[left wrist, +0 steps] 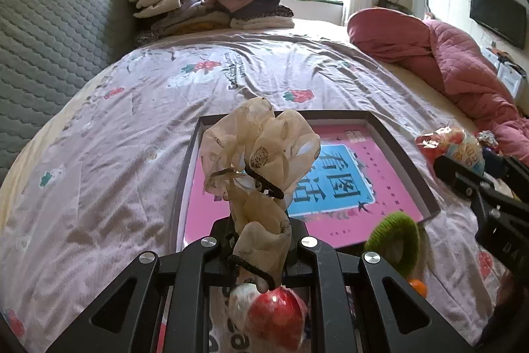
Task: Organize objects
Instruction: 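Lift and carry the bag and Kinder egg over the pink tray with both tools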
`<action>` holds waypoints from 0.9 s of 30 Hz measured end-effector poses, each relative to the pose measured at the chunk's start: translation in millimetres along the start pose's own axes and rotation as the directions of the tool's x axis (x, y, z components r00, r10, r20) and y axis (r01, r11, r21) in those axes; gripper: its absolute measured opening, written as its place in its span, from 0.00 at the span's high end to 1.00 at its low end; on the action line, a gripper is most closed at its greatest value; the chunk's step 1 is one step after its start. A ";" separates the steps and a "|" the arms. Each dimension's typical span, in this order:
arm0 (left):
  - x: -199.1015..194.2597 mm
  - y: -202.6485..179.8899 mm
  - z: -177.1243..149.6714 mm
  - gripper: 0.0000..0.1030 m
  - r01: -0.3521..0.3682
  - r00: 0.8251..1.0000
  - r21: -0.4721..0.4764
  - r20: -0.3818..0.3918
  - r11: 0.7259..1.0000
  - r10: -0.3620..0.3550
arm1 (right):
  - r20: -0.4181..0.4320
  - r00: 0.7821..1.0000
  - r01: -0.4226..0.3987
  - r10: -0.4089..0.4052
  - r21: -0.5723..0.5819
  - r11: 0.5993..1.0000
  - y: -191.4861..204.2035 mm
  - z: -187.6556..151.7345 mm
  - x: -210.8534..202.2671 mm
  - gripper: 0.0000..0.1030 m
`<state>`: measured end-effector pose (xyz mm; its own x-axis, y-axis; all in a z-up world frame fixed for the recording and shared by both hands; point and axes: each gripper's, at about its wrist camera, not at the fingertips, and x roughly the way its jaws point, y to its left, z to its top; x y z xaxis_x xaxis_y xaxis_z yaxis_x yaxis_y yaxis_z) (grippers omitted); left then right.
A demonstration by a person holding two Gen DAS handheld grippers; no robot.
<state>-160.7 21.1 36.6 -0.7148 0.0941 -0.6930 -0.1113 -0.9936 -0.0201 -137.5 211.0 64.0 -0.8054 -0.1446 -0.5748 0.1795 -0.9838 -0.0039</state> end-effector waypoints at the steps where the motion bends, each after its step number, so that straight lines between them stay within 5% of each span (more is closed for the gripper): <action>1: 3.2 1.1 1.8 0.84 0.005 1.000 -0.005 -0.006 1.000 -0.005 | -0.001 1.000 0.003 -0.003 -0.002 1.000 -1.6 2.4 3.3 0.49; 12: 44.8 7.5 14.7 0.84 0.000 0.998 -0.009 -0.070 1.000 -0.001 | -0.035 0.999 0.011 -0.012 -0.008 1.000 -14.1 15.8 47.0 0.49; 27: 90.0 16.4 6.7 0.83 -0.010 0.985 -0.016 -0.174 1.000 0.007 | -0.174 0.984 -0.031 0.034 0.017 0.999 -14.4 -6.3 86.4 0.49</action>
<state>-231.4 13.7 -21.3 -0.5849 0.0747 -0.8076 -0.0934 -0.9953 -0.0244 -206.1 213.3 9.3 -0.6883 -0.1570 -0.7082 0.1948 -0.9804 0.0280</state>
